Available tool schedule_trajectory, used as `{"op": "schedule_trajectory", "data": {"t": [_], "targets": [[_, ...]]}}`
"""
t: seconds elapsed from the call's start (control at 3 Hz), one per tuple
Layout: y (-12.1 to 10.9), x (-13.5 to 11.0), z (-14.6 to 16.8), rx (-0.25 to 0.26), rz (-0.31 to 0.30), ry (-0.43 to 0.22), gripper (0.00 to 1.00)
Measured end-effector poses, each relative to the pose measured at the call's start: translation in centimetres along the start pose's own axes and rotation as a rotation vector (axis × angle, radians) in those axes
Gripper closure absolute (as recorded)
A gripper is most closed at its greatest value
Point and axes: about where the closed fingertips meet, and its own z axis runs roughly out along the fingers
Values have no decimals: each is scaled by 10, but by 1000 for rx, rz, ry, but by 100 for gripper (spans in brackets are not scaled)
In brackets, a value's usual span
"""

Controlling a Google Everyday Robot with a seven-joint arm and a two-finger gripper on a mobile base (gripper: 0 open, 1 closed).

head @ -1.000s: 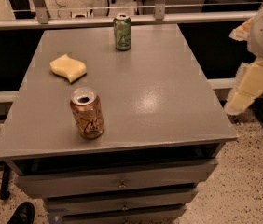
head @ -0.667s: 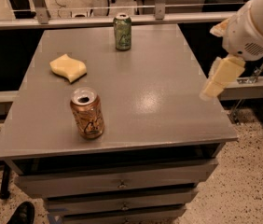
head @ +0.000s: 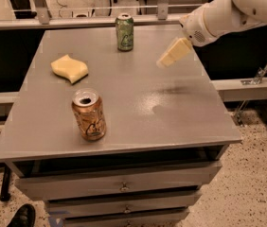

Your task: Move green can near sponge

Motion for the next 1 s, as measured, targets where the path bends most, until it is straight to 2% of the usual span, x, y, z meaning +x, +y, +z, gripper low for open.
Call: {"op": "schedule_trajectory", "data": {"t": [0.33,1.0], "targets": [[-29,-42,46,17,135,-173,0],[-35,-44,51,29,156,-194,0]]}}
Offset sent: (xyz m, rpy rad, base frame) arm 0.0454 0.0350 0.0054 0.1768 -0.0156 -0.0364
